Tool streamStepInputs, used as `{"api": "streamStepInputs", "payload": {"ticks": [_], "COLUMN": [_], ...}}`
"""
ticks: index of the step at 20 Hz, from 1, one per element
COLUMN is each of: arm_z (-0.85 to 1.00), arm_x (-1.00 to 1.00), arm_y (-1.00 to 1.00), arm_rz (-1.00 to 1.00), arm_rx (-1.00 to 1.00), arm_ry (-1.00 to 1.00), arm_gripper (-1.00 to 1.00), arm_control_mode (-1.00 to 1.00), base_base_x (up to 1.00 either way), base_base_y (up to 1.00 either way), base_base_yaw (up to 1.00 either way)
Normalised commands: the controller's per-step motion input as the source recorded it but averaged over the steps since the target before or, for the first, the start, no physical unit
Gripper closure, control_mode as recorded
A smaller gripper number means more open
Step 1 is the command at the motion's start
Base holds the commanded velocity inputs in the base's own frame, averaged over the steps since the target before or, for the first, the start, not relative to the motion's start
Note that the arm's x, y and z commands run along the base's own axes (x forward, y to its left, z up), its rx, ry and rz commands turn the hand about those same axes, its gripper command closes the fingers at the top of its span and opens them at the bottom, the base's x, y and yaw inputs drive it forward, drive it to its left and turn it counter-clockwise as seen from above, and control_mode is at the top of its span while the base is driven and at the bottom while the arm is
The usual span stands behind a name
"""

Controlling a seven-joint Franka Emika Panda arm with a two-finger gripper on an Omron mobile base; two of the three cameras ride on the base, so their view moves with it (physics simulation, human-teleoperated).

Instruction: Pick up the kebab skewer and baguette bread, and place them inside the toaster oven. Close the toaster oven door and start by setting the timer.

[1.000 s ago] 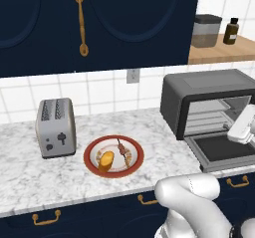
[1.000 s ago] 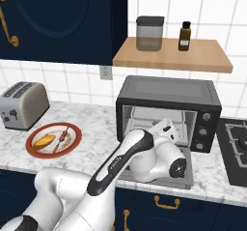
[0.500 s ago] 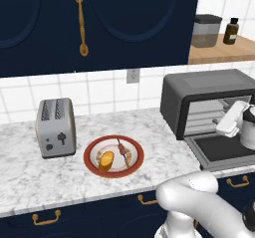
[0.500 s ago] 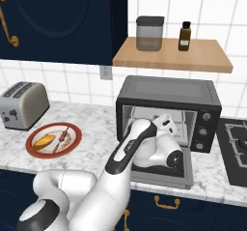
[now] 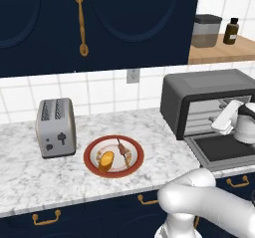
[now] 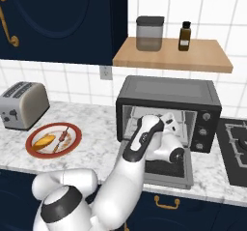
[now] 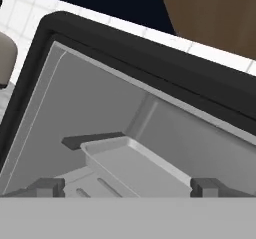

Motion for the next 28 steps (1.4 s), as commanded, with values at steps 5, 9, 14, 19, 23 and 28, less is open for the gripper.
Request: {"api": "streamStepInputs", "payload": {"ticks": [5, 9, 14, 19, 23, 28], "arm_z": [-0.18, -0.19, -0.15, -0.20, -0.24, -0.21], "arm_x": [0.24, 0.26, 0.38, 0.39, 0.28, 0.30], "arm_y": [-0.11, -0.06, 0.00, -0.01, -0.11, -0.15], "arm_rz": [0.00, 0.00, 0.00, 0.00, -0.01, -0.02], "arm_rx": [-0.01, -0.03, -0.05, -0.06, -0.04, -0.02], "arm_ry": [-0.02, -0.01, 0.00, -0.01, 0.00, 0.00], "arm_gripper": [-1.00, -1.00, -1.00, -1.00, -1.00, -1.00], "arm_control_mode": [-1.00, -1.00, -1.00, -1.00, -1.00, -1.00], "base_base_x": [0.00, 0.00, 0.00, 0.00, 0.00, 0.00], "base_base_y": [0.00, 0.00, 0.00, 0.00, 0.00, 0.00], "base_base_yaw": [0.00, 0.00, 0.00, 0.00, 0.00, 0.00]}}
